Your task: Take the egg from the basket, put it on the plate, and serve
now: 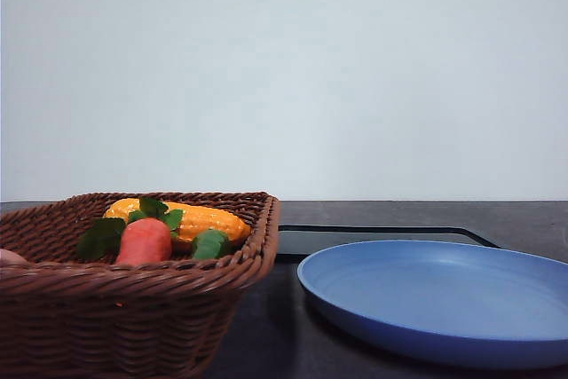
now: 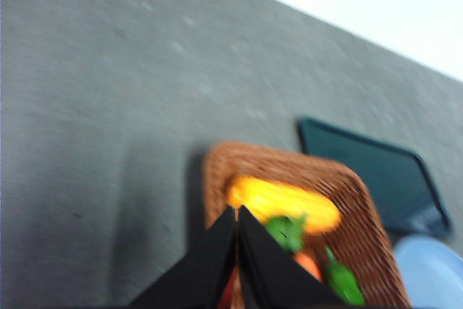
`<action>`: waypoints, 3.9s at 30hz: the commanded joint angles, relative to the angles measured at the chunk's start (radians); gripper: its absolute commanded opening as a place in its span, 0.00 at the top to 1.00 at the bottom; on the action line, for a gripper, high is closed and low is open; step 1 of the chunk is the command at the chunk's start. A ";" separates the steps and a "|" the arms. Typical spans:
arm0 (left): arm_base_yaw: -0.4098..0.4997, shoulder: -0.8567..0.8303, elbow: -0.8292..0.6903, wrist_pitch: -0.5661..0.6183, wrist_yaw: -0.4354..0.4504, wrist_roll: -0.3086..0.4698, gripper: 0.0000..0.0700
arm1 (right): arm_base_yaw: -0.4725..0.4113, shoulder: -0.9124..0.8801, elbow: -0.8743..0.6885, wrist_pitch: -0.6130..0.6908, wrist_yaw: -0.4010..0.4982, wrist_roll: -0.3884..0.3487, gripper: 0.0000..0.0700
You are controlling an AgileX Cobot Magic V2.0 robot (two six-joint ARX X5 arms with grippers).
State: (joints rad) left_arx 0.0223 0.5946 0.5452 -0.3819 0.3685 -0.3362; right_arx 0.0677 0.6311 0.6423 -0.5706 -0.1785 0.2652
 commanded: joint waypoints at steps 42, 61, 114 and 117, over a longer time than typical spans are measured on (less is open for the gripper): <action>-0.052 0.215 0.180 -0.185 0.216 0.136 0.62 | 0.002 0.733 -0.035 0.077 -0.375 -0.063 0.99; -0.142 0.215 0.192 -0.287 0.217 0.133 0.42 | -0.047 0.547 -0.034 0.100 -0.240 -0.004 1.00; -0.729 0.903 0.459 -0.650 -0.319 0.032 0.42 | -0.092 0.346 -0.033 0.125 -0.232 0.042 1.00; -0.730 0.923 0.459 -0.644 -0.319 0.033 0.43 | -0.092 0.346 -0.033 0.125 -0.232 0.042 1.00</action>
State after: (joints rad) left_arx -0.6968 1.4995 0.9825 -1.0276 0.0528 -0.2996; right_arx -0.0227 0.9749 0.6048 -0.4599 -0.4046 0.2962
